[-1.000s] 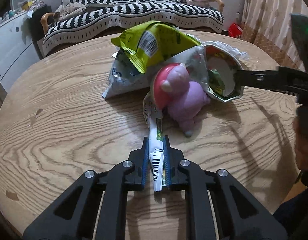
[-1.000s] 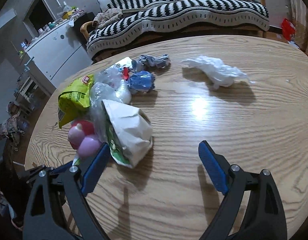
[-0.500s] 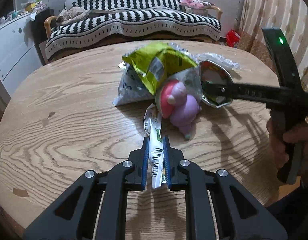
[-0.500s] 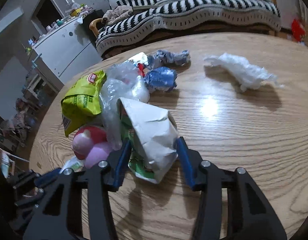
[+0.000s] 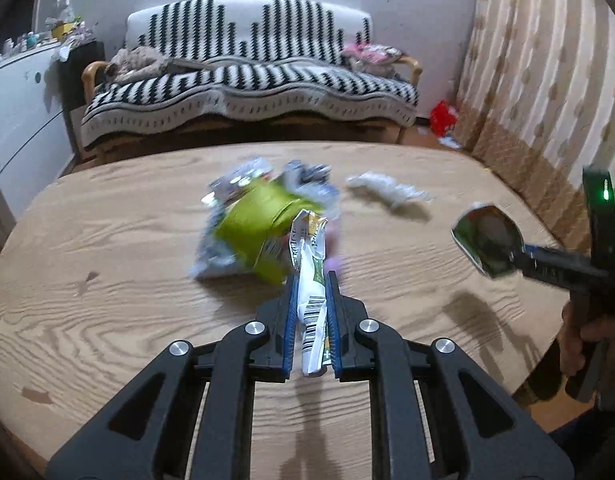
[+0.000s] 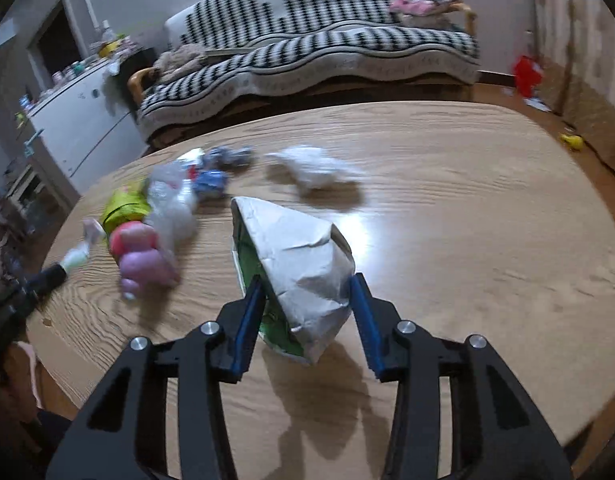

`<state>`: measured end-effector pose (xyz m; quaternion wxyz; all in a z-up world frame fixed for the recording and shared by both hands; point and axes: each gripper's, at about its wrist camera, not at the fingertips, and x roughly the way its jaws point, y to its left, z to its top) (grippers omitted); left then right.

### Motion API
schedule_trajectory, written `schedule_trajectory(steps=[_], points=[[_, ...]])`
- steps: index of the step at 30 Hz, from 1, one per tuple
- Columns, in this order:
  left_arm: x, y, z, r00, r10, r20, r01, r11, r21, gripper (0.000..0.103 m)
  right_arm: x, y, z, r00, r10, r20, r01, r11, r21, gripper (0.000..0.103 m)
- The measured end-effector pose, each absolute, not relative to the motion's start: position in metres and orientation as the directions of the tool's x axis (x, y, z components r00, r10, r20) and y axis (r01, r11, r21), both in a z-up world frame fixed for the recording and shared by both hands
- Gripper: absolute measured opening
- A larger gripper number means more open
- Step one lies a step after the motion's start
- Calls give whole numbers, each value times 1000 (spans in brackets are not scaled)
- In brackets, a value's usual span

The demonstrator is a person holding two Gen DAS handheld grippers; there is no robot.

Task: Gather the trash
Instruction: 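Carry both items over the bin and open both grippers to drop them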

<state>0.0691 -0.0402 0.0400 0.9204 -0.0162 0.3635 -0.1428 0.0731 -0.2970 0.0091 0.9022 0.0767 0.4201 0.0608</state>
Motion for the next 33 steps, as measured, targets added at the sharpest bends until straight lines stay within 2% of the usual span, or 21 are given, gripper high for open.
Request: schedule_trajectory(steps=[9,20,26,33], points=[[55,-172,40,607,-449,-656,475,867,-154,13,-11,-415,27,657,-13,-754,182,973,142,44],[10,-345,11,407,-607,-682,699,688,-196,13,-133,-566,11,563,-231,-793,508,854,112,44],[-20,-417,-4,310,-663,-682,772,593,-226,13,-189,-626,-9,479,-273,-834,625,773,107,44],[-51,-474,-20,219,-681,-698,835,501,-227,13,-216,-660,-31,422,-245,-873,679,724,125,45]])
